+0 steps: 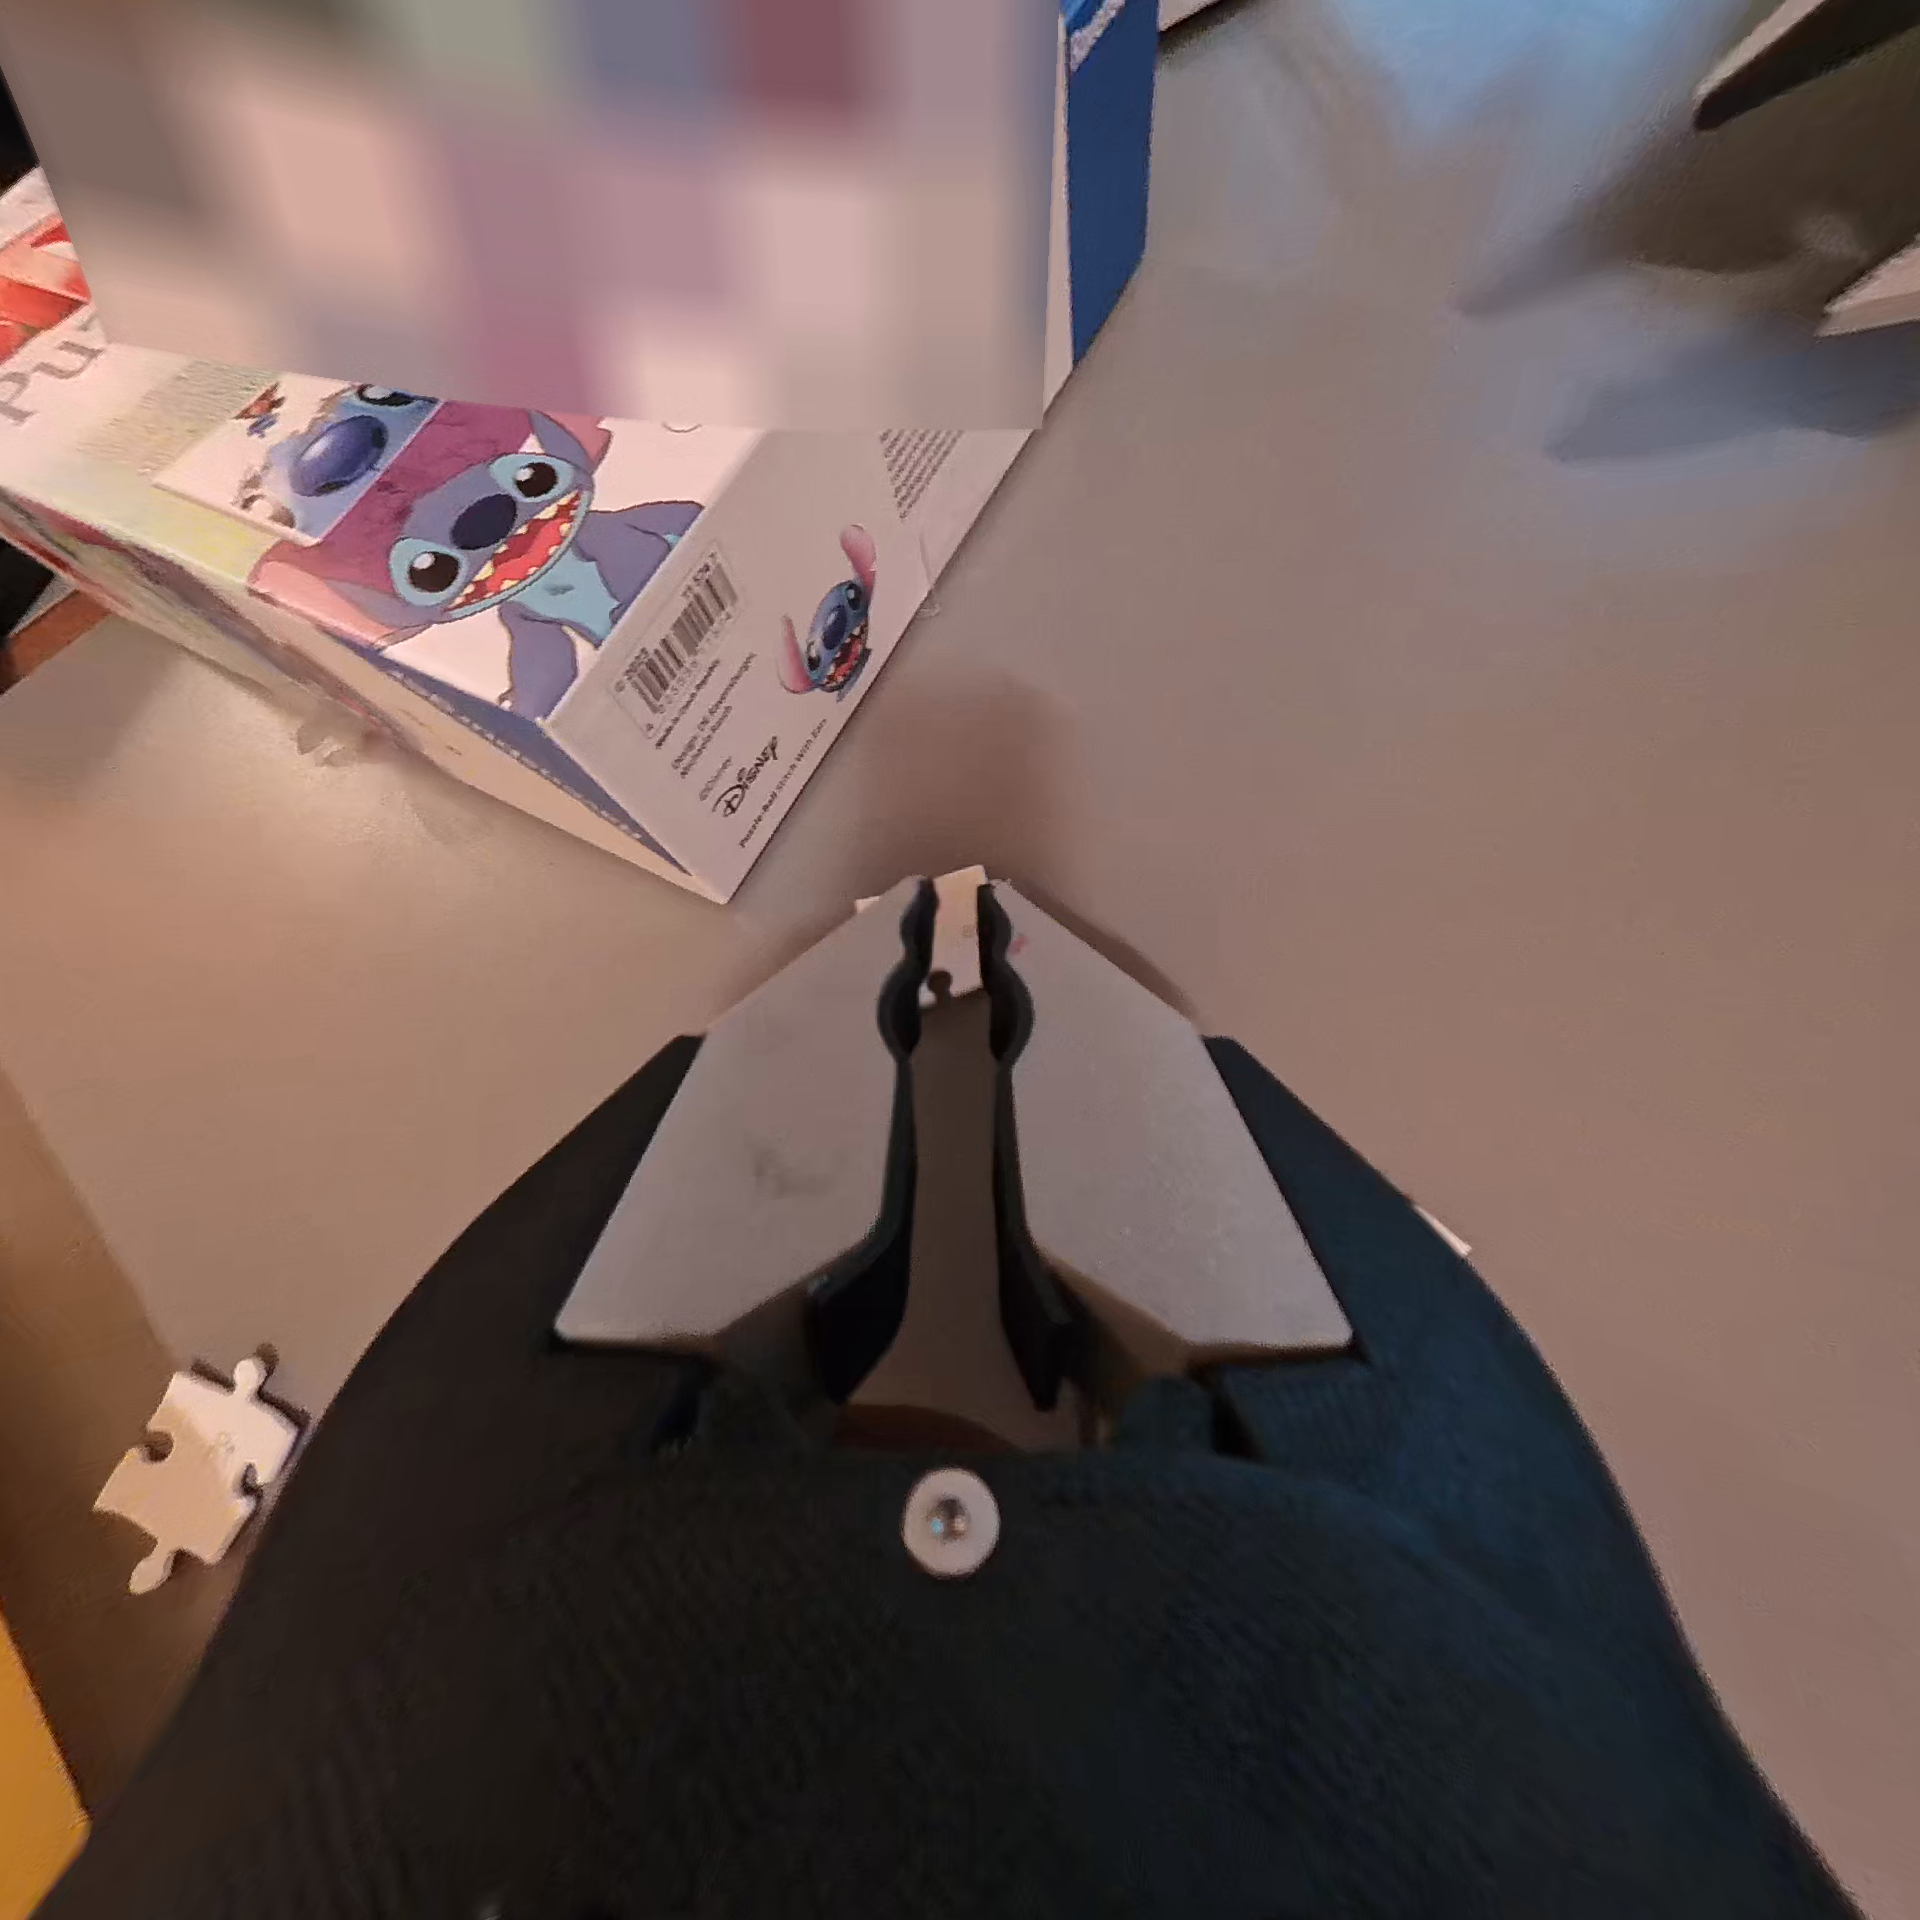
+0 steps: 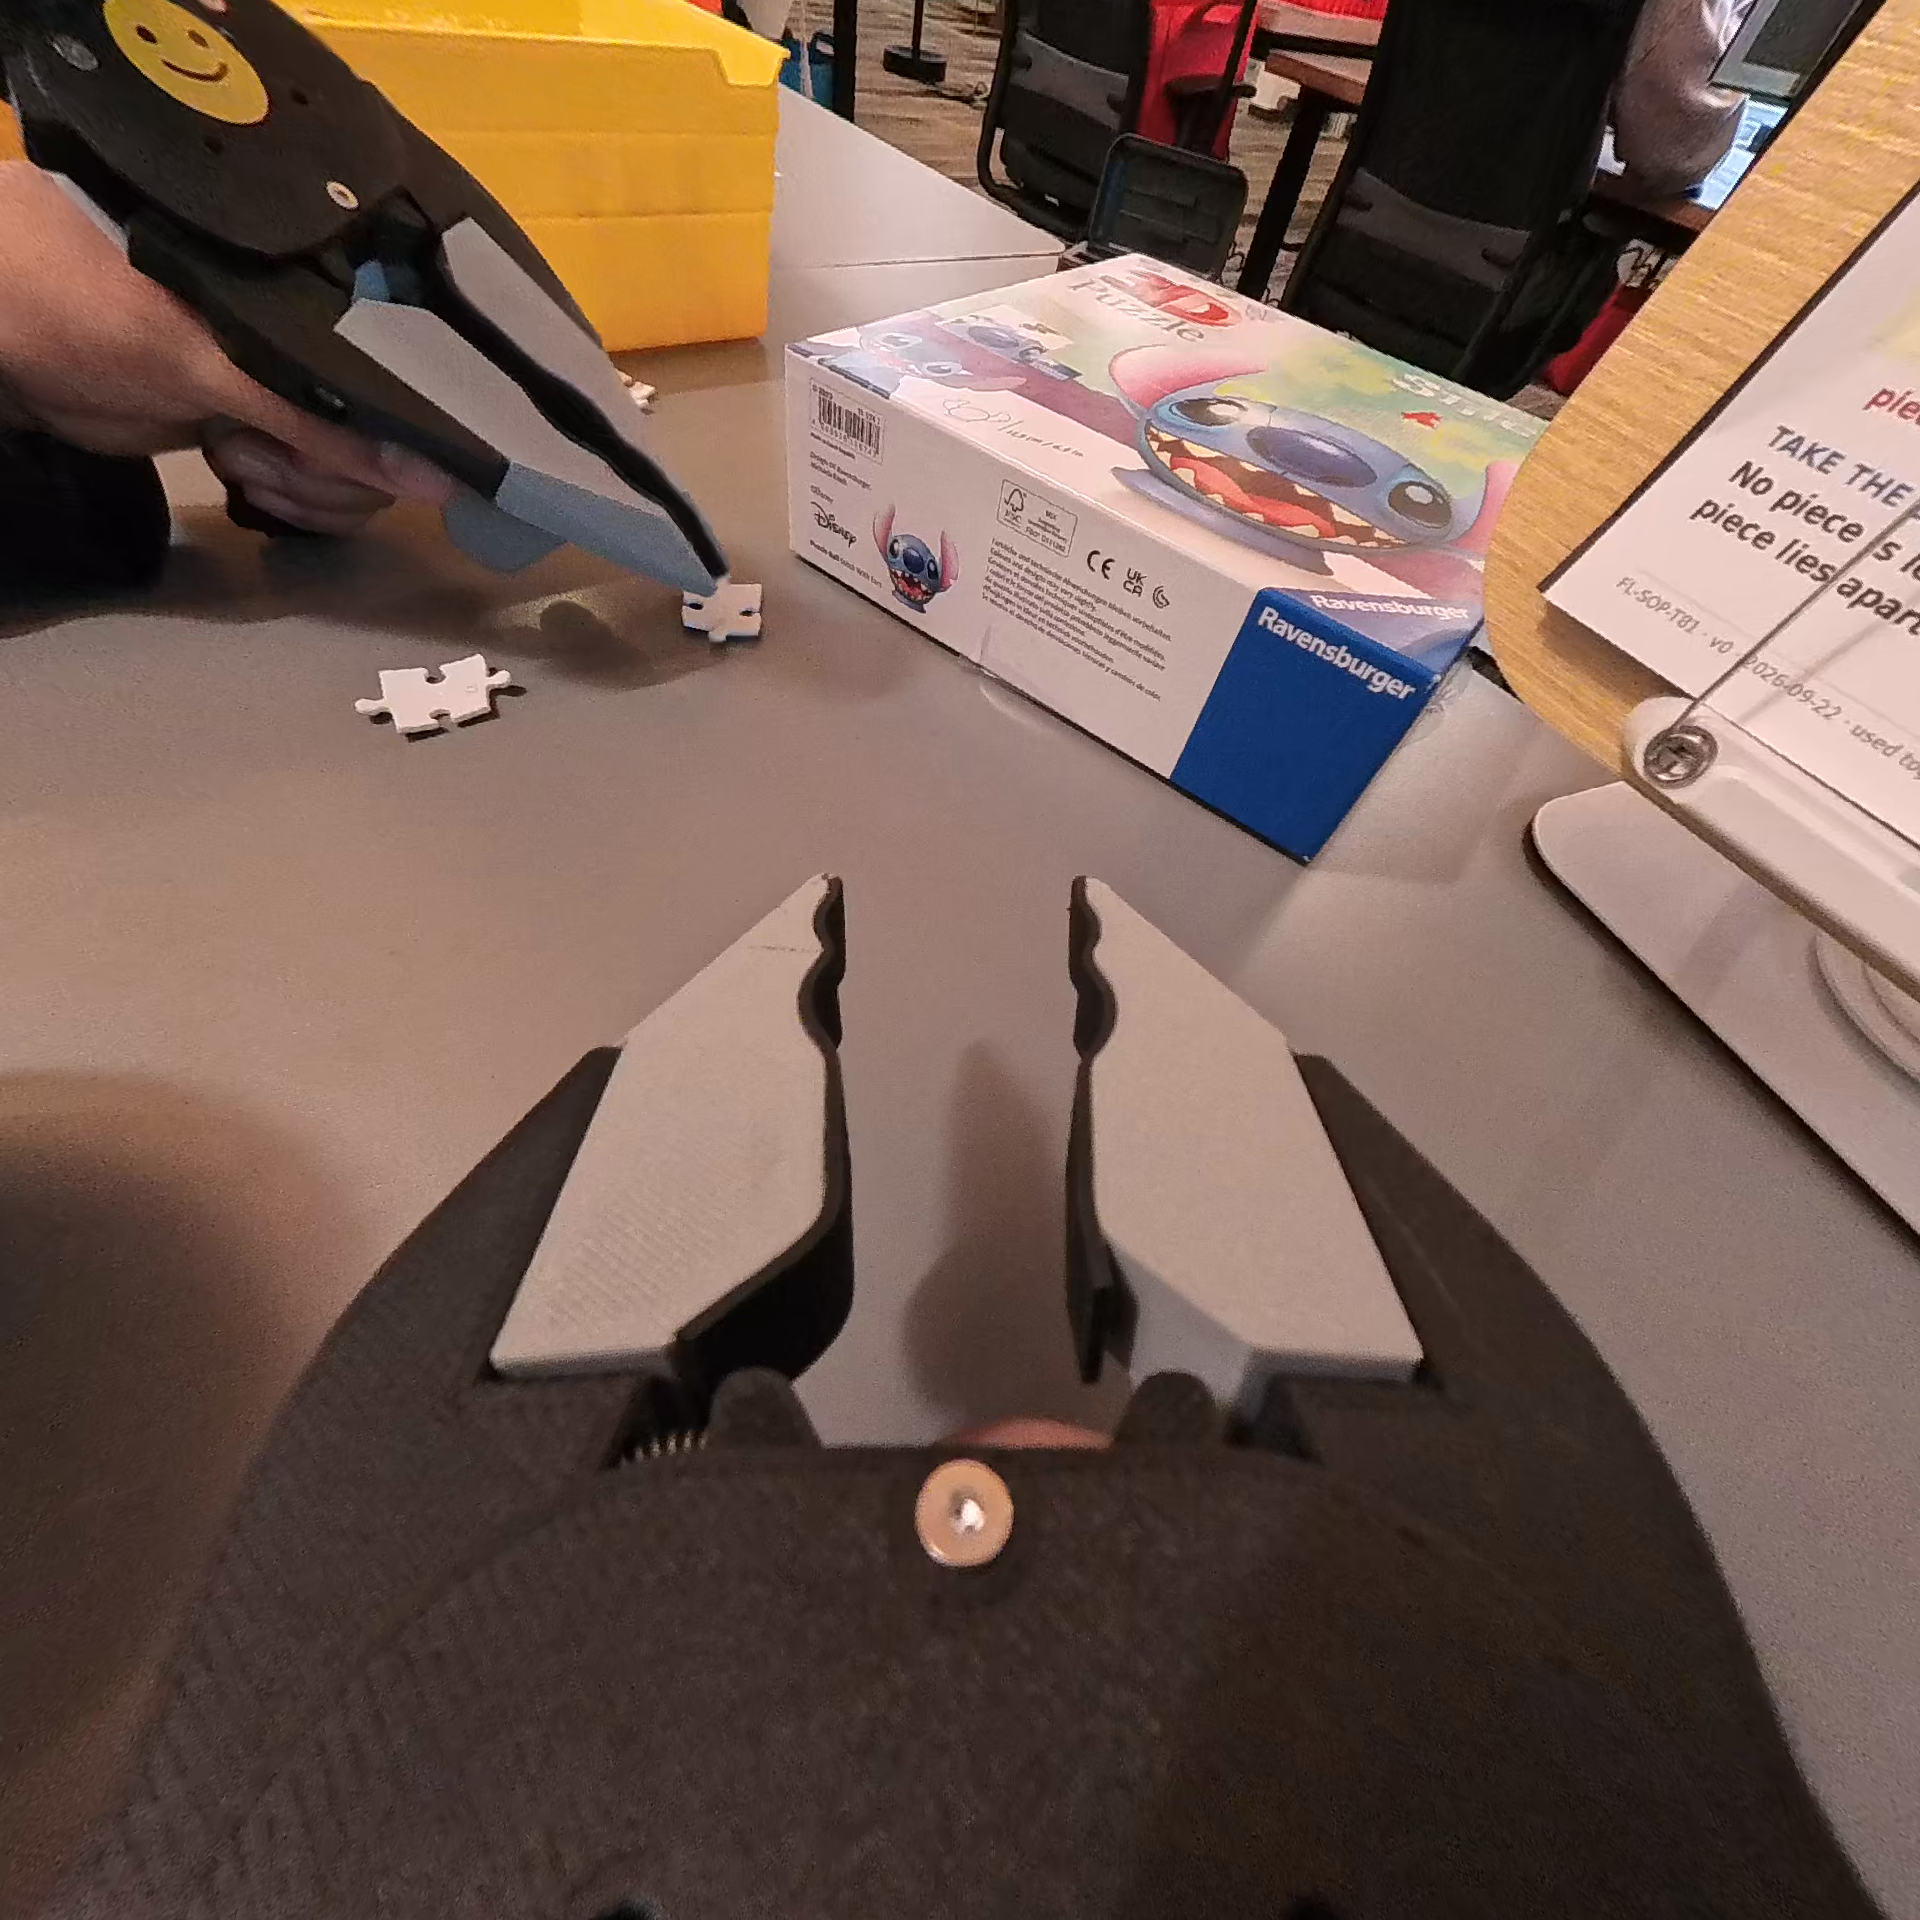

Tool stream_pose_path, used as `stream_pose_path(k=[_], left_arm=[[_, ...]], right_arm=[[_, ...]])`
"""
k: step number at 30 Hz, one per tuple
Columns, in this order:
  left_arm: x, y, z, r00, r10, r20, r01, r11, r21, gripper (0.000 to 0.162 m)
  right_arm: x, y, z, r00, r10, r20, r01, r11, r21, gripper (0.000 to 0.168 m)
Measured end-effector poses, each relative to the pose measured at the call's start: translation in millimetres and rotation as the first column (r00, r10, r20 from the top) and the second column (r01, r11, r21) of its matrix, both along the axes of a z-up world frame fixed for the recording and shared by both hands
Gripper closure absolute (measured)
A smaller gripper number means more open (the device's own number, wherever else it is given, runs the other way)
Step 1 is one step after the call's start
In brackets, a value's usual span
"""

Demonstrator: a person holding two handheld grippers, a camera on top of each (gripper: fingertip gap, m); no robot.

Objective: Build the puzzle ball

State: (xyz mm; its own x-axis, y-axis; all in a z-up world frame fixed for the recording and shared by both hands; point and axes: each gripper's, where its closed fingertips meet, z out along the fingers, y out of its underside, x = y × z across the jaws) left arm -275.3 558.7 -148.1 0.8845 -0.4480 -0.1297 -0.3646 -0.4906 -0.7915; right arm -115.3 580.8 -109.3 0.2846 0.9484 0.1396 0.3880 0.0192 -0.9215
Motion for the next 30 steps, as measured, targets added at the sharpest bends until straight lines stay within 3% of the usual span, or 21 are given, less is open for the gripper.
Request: stream_pose_path(k=[5,19,24,30], left_arm=[[1.3,-1.1,8.0,0.998,0.021,0.053,-0.023,0.999,0.027,0.132],[-10.5,-8.9,38.1,0.992,0.08,0.102,-0.101,0.969,0.224,0.12],[-0.2,-36.2,64.3,0.995,-0.016,0.102,-0.021,0.934,0.356,0.113],[41.7,-100.9,92.3,0.938,-0.315,0.143,0.214,0.854,0.475,0.102]], right_arm=[[0.8,-4.1,2.3,1.0,0.023,-0.021,-0.024,1.0,-0.02,0.121],[7.4,-9.9,8.8,0.996,0.048,-0.071,-0.05,0.998,-0.035,0.111],[8.7,-42.7,11.2,0.966,0.247,-0.08,-0.249,0.968,-0.012,0.103],[21.4,-79.3,8.3,0.907,0.418,-0.052,-0.418,0.908,0.016,0.1]])
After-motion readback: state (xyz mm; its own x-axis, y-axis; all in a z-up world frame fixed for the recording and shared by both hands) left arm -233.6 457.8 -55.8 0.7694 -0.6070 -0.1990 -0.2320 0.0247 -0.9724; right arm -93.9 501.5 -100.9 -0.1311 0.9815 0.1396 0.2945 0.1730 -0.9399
